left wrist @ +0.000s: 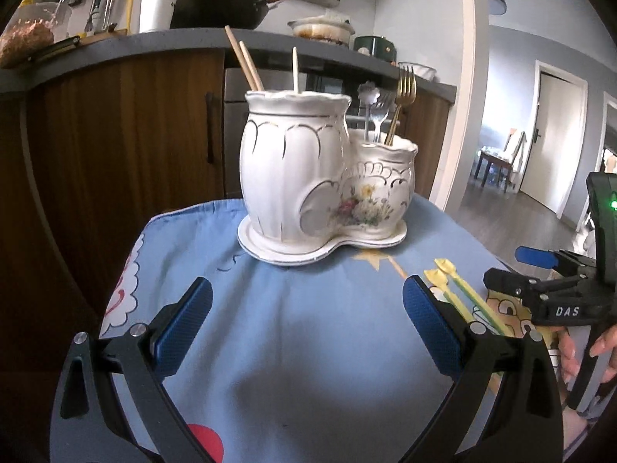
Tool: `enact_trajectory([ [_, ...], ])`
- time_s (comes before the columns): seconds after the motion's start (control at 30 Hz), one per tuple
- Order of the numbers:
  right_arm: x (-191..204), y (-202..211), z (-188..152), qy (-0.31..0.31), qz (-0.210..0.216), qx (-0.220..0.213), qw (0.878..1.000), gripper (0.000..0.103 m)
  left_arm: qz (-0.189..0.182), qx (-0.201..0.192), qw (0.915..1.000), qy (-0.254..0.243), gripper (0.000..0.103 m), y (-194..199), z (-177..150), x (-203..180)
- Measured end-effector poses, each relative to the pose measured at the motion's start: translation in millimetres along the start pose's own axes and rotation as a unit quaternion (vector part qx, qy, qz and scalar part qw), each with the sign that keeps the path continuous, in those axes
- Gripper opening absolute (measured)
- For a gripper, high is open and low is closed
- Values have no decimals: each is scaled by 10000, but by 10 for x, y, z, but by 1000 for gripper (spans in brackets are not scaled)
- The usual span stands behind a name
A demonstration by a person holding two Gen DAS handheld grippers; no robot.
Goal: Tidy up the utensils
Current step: 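Grasp another chopstick with the left tool while the right tool grasps a yellow spoon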
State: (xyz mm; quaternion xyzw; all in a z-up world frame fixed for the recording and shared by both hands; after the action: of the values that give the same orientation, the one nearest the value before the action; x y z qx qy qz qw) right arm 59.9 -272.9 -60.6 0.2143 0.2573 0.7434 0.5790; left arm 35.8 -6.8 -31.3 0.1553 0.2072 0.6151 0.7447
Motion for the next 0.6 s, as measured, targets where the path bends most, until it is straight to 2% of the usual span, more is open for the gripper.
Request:
enact_trajectory([
  [0.23, 45, -52, -64, 85, 21, 225, 9997, 95, -13, 139, 9999, -102, 97, -45, -39, -40],
  [0.27, 59, -55, -64, 113, 32, 247, 9996, 89, -14, 147, 9998, -129, 97, -48, -39, -53],
  [0.3, 90, -68, -68, 178, 36, 307, 9994, 78, -17, 155, 9998, -156, 97, -51, -40, -63],
  [0.5, 210, -183, -132, 412, 189, 716, 9964, 43, 7, 175, 9995, -260, 97, -65, -40, -102],
  [0.6, 215, -223, -118, 414, 207, 727, 9963, 37, 59, 180, 9992, -361, 97, -66, -36, -140],
])
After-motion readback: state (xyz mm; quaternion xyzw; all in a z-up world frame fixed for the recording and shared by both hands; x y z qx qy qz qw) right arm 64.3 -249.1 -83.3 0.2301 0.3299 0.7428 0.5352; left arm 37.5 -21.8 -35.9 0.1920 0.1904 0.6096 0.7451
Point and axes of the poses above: each gripper's, at about its wrist camera, not at the fingertips, and y roughly against the way its jaws point, x to its left, z to its top, the point moved 4 cm from there along -y, roughly the way its jaws point, and after that the axes turned 3 degrees about y, right-handed, at the moved point
